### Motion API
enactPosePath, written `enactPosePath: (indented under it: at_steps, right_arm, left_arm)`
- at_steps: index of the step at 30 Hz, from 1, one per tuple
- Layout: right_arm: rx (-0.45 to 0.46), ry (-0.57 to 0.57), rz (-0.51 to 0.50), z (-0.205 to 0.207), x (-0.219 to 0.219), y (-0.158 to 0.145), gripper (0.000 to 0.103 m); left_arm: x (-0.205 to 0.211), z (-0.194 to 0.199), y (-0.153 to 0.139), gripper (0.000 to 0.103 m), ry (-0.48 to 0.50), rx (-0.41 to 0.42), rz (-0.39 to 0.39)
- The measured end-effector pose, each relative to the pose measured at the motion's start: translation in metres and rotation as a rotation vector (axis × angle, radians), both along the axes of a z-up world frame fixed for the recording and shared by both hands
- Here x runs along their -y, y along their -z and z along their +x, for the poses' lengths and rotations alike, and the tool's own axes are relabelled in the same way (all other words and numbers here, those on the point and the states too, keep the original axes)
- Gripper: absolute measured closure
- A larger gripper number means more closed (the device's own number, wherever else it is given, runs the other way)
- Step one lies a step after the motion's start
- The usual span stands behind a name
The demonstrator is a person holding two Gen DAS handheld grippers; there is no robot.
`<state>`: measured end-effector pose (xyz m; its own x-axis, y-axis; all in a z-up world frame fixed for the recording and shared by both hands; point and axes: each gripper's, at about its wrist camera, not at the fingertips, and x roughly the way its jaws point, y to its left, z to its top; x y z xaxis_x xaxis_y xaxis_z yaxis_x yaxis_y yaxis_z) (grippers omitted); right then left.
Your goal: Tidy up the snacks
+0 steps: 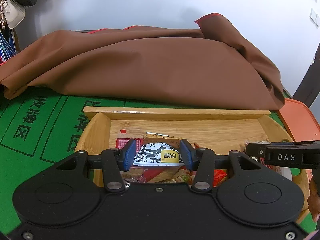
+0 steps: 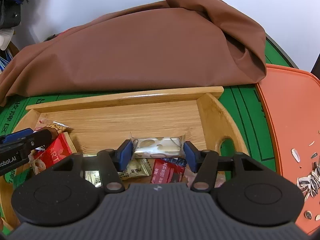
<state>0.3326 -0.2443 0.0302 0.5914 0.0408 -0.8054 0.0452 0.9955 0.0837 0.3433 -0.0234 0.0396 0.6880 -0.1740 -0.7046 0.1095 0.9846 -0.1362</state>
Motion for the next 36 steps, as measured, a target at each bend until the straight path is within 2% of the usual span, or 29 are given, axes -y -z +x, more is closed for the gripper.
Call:
enactPosePath:
  at_steps: [8,9,14,16,19,26,28,36]
  right_arm:
    - [0.009,0.003,0.020,-0.002,-0.002,0.001,0.036]
    - [0.012,0.002,0.018,-0.003,-0.002,0.000,0.030]
    - [0.025,-0.001,0.032,-0.012,-0.003,-0.005,0.026]
    - [0.034,0.000,0.035,-0.016,-0.003,-0.008,0.021]
    - [0.060,-0.008,0.031,-0.028,-0.005,-0.017,0.014]
    - [0.118,-0.054,0.024,-0.063,-0.009,-0.032,0.009]
    - [0.131,-0.068,0.021,-0.074,-0.010,-0.035,0.007]
    - [0.194,-0.104,0.030,-0.120,-0.013,-0.043,0.004]
  left_arm:
    - [0.001,-0.006,-0.004,0.055,-0.005,0.016,0.012]
    - [0.001,-0.007,-0.006,0.052,-0.004,0.021,0.016]
    - [0.002,-0.019,-0.017,0.036,-0.001,0.059,0.039]
    - [0.003,-0.025,-0.022,0.027,0.004,0.068,0.050]
    - [0.005,-0.039,-0.028,0.025,0.019,0.083,0.079]
    - [-0.002,-0.071,-0.038,0.022,0.026,0.098,0.072]
    - [-0.004,-0.083,-0.041,0.013,0.033,0.112,0.075]
    - [-0.011,-0.132,-0.052,0.004,0.050,0.152,0.054]
